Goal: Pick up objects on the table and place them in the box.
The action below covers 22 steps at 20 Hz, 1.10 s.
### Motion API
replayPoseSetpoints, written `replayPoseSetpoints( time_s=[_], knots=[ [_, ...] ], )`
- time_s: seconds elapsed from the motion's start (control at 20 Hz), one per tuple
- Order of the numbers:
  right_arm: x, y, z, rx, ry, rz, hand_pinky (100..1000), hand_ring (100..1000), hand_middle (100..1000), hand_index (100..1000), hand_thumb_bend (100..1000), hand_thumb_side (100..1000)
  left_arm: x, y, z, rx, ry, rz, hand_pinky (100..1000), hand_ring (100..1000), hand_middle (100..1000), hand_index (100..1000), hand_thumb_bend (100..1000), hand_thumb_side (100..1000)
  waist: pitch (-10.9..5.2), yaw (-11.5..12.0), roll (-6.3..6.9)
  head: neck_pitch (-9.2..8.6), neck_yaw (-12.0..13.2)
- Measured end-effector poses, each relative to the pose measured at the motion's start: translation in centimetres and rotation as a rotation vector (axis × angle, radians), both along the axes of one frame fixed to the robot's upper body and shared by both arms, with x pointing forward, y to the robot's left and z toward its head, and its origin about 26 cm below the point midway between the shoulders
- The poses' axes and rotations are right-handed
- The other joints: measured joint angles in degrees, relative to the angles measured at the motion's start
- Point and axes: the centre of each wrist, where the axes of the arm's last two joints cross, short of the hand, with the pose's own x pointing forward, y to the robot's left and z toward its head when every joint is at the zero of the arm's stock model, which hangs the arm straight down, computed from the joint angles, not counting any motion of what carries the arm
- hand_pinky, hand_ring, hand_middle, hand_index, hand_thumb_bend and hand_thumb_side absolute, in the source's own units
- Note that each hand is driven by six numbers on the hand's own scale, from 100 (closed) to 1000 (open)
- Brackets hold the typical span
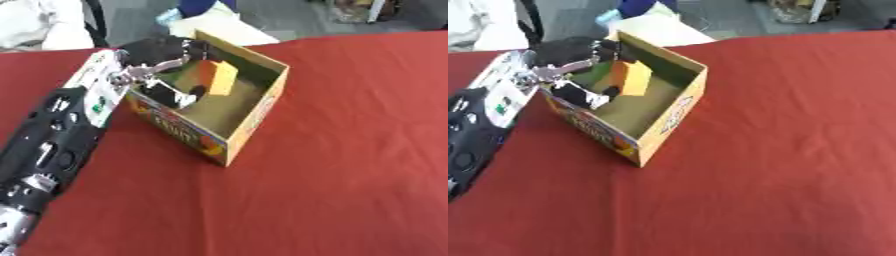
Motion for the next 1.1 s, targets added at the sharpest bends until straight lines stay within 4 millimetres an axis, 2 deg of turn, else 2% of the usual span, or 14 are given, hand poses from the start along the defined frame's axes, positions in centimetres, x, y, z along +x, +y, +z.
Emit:
replayPoseSetpoints(
  time_s=[0.1,0.15,0.2,0.25,0.4,0.5,0.55,0.7,0.75,1.1],
  knots=[
    [0.0,0.0,-0.01,0.0,0.0,0.0,628,745,498,702,100,797,0.0,0.04,0.03,0.007,0.011,0.001,877,914,856,975,100,248,0.0,0.01,0.0,0.0,0.0],
    [-0.01,0.0,-0.01,0.0,0.0,0.0,628,744,498,702,100,797,0.0,0.06,0.04,0.011,0.014,0.002,881,917,856,977,100,347,0.0,0.02,0.0,0.0,0.0],
    [-0.01,0.0,-0.01,0.0,0.0,0.0,628,744,497,702,100,798,0.01,0.11,0.07,0.01,0.015,0.003,888,921,858,978,100,546,0.0,0.04,0.0,0.0,0.0],
    [-0.01,0.0,-0.01,0.0,0.001,0.0,628,744,497,702,100,798,0.01,0.16,0.11,0.008,0.014,0.005,891,924,860,980,137,628,0.0,0.05,0.0,0.0,0.0],
    [0.0,0.0,-0.01,0.001,0.0,0.001,628,743,496,702,100,800,-0.02,0.19,0.23,0.008,-0.006,0.009,898,930,863,984,217,773,0.0,0.08,-0.01,0.0,-0.01],
    [0.0,0.0,-0.01,0.003,0.0,0.003,628,743,496,702,100,800,-0.04,0.2,0.29,0.005,-0.028,0.011,900,932,864,984,246,770,0.0,0.08,-0.01,0.0,-0.01],
    [0.0,0.0,-0.01,0.004,0.001,0.004,628,742,495,701,100,800,-0.04,0.2,0.29,0.005,-0.04,0.012,900,932,861,982,221,688,0.0,0.08,-0.01,0.0,-0.01],
    [0.0,0.0,-0.01,0.005,0.002,0.005,628,742,495,702,100,801,-0.03,0.22,0.28,0.006,-0.07,0.013,900,932,862,985,208,689,0.0,0.08,-0.01,0.0,-0.02],
    [0.0,0.0,-0.02,0.006,0.002,0.005,628,742,495,702,100,806,0.0,0.24,0.23,0.006,-0.074,0.013,900,932,863,986,182,624,0.0,0.08,-0.01,0.0,-0.04],
    [-0.02,0.01,-0.06,0.007,0.005,0.005,629,743,496,703,100,802,0.14,0.35,-0.01,0.004,-0.078,0.012,882,916,848,965,100,526,-0.04,0.08,-0.02,0.01,-0.22]
  ],
)
